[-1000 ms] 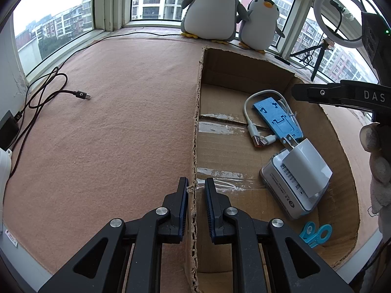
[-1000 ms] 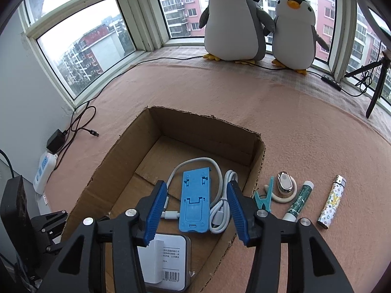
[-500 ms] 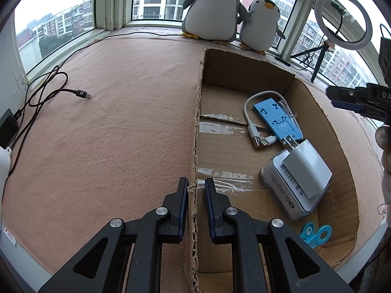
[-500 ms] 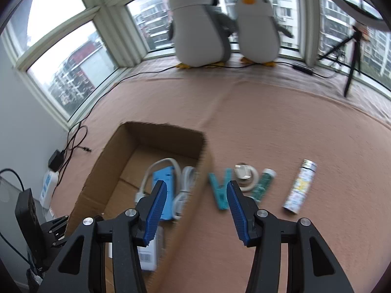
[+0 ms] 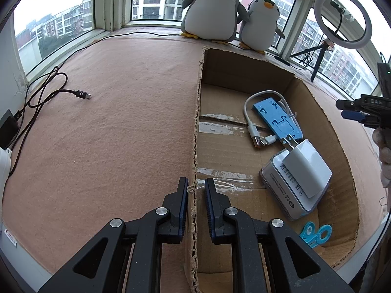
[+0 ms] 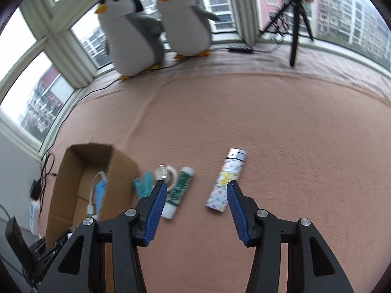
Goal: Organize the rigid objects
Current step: 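Move the right tool back toward the patterned lighter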
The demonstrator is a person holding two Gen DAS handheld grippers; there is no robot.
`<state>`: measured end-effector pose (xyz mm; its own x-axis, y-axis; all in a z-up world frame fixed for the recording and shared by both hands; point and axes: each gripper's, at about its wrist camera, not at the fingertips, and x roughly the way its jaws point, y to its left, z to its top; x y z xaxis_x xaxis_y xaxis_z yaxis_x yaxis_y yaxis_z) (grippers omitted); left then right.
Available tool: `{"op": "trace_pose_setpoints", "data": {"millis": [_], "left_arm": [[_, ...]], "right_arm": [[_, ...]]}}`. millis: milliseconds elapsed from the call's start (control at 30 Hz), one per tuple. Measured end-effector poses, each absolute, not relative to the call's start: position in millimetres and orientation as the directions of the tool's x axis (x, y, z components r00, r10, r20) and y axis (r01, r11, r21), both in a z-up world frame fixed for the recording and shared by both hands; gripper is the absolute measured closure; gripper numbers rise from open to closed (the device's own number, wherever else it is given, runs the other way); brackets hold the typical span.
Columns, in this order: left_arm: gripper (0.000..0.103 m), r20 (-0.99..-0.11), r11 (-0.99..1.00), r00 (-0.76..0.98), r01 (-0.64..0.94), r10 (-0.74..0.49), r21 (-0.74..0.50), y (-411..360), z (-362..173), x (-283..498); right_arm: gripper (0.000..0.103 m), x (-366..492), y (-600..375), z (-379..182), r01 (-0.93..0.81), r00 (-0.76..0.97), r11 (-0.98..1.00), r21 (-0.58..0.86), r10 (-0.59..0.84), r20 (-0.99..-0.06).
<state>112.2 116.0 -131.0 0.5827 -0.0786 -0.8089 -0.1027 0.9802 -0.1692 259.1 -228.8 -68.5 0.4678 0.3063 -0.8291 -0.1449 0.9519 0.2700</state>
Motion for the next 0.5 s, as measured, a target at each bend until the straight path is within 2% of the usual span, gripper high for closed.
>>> {"op": "trace_pose_setpoints", "data": {"millis": [500], "left_arm": [[0.088,-0.809,0.980,0.583,-0.103,-0.079,-0.170,116,-131,112]], "right_arm": [[0.057,290,-234,-103,-0.055,0.424,0.977,0.204,0.208,-0.882]]}}
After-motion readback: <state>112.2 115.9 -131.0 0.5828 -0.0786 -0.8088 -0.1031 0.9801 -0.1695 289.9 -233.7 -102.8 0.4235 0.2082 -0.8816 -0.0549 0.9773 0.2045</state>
